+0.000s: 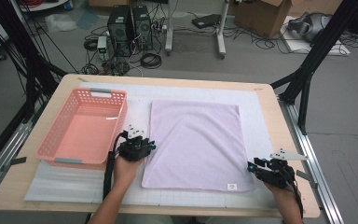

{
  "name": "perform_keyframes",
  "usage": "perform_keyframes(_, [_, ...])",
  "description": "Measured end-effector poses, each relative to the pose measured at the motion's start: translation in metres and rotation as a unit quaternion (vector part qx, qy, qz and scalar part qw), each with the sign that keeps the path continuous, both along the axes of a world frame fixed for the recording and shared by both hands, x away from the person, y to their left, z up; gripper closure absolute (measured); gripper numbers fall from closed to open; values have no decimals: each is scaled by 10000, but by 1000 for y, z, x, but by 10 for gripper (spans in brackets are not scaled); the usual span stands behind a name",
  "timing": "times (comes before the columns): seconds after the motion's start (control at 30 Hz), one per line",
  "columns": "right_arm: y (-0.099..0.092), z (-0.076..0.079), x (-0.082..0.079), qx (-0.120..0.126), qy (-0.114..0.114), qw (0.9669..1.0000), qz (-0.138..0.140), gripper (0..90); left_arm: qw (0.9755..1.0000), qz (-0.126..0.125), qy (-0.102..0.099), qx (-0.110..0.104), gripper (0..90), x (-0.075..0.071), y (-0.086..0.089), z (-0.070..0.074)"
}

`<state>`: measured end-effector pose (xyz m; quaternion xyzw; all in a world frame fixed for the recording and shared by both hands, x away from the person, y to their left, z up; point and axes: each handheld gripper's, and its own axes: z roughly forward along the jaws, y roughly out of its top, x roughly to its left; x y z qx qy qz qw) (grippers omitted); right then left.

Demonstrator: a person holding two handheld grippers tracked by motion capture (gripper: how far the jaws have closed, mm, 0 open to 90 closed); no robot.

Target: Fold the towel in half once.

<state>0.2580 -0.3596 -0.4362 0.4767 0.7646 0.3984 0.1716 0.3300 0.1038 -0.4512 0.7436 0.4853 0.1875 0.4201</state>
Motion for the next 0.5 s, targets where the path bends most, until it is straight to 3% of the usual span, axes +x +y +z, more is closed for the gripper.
perform_keyframes(0.13, [1, -1, 4, 42, 3, 10000, -13, 584, 9998, -33, -71, 189, 858, -2, -2, 0])
perform_keyframes(0.3, [5, 0, 3, 34, -47, 10000, 22, 583, 9991, 292, -111, 284, 874, -3, 6, 2])
perform_keyframes(0.37, [5, 0, 3, 16, -58, 10000, 8, 578, 9979, 360, -144, 518, 894, -4, 8, 2])
perform_keyframes(0.43, [5, -1, 4, 20, -40, 10000, -36, 564, 9993, 265, -60, 251, 853, -4, 13, 0])
perform_keyframes(0.47, [4, -1, 4, 7, -36, 10000, -36, 555, 9996, 235, -56, 165, 736, -5, 15, 1])
perform_keyframes(0.5, [5, -2, 5, 20, -37, 10000, -75, 552, 9998, 165, -74, 85, 687, -6, 16, 1])
